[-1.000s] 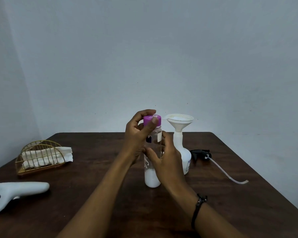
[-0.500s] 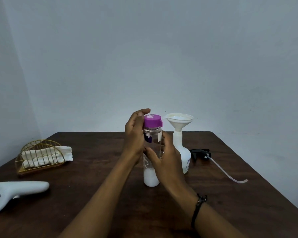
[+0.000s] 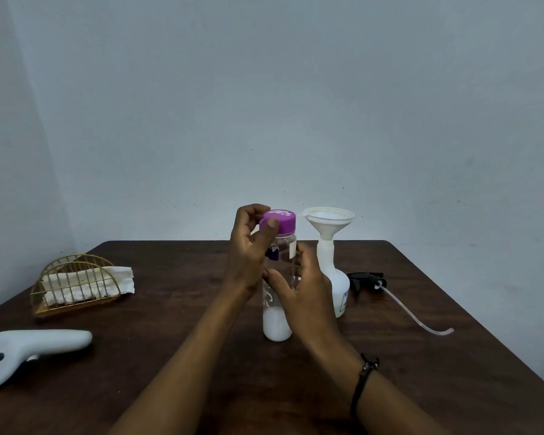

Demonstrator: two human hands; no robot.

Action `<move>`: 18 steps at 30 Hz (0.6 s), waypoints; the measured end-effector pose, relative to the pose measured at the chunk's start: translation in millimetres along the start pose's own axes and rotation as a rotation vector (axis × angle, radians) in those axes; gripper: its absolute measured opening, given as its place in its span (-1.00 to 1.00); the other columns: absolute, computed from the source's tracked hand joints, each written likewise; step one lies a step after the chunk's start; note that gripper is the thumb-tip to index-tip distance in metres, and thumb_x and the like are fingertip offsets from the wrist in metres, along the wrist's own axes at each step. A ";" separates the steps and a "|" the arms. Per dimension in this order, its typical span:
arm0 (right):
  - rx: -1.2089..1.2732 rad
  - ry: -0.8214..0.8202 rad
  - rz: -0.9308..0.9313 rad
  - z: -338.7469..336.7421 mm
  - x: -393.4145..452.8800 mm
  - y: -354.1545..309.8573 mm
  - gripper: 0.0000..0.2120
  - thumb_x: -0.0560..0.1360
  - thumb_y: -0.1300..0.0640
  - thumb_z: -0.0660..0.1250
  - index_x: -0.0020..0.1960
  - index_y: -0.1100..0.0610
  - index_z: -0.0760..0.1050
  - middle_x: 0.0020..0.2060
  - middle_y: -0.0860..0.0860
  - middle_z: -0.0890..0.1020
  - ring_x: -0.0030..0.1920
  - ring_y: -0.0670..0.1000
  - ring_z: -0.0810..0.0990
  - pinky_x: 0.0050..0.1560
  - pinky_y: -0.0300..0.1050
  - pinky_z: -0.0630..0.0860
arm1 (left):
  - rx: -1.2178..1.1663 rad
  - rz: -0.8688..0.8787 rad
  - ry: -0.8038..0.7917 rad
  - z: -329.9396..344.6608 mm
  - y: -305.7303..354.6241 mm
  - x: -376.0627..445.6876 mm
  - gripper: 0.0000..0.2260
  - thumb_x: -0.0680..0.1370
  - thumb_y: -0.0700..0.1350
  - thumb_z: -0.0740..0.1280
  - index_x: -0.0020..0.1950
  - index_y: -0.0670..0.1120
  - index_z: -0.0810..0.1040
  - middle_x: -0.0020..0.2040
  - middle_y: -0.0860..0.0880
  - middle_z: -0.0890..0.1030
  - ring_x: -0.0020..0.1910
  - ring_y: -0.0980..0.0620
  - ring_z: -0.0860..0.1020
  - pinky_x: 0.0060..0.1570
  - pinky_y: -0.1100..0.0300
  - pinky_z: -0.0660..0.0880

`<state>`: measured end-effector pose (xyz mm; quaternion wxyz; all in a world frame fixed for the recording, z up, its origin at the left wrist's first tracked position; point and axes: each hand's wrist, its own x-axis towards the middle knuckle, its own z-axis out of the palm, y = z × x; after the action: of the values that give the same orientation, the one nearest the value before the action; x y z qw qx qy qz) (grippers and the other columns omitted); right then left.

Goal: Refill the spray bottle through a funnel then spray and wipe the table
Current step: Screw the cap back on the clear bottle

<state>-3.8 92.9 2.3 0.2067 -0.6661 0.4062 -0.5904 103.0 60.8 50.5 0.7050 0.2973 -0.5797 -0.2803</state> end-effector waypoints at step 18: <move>0.010 -0.012 -0.014 -2.7 0.2 -0.2 -0.63 0.49 -0.01 0.44 0.19 -0.09 0.35 -0.03 -0.19 0.62 0.00 -0.16 0.64 -0.03 -0.23 0.59 | 0.053 0.017 0.003 0.2 -0.4 -2.5 -0.69 0.43 0.16 0.41 0.06 0.03 0.47 -0.01 -0.02 0.59 -0.13 0.17 0.62 -0.27 0.23 0.57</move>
<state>-6.3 93.3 3.2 0.2083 -0.6716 0.3970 -0.5898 102.4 62.4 48.6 0.7002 0.3114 -0.5883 -0.2582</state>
